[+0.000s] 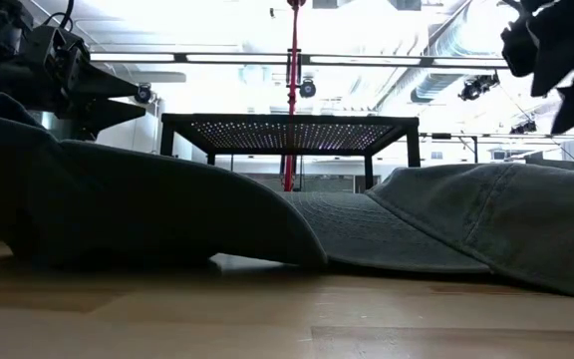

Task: Pick & Place hat
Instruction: Put the lower right gray cap on the shelf

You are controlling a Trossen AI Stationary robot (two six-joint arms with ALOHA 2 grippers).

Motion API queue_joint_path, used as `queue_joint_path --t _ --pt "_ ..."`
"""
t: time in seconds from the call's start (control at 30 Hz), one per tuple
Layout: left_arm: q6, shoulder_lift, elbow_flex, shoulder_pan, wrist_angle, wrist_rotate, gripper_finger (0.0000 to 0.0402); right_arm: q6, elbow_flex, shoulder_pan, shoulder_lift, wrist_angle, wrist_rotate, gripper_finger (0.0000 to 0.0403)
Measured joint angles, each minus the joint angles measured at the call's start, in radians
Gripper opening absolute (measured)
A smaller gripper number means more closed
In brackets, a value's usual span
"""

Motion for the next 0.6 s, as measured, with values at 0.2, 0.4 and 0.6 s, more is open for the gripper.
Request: queue_joint_path --t 0.2,0.4,0.6 --pt "0.0 0.0 0.0 0.0 0.0 0.0 0.0255 0.219 0.0 0.135 0.162 0.049 0.043 0.0222" --pt "0.0 0.0 0.0 0.0 0.0 0.0 0.0255 0.332 0.0 0.201 0.321 0.205 0.05 0.0222" --pt "0.0 0.0 0.0 0.0 0.0 0.0 0.0255 0.375 0.0 0.207 0.437 0.295 0.055 0.0222"
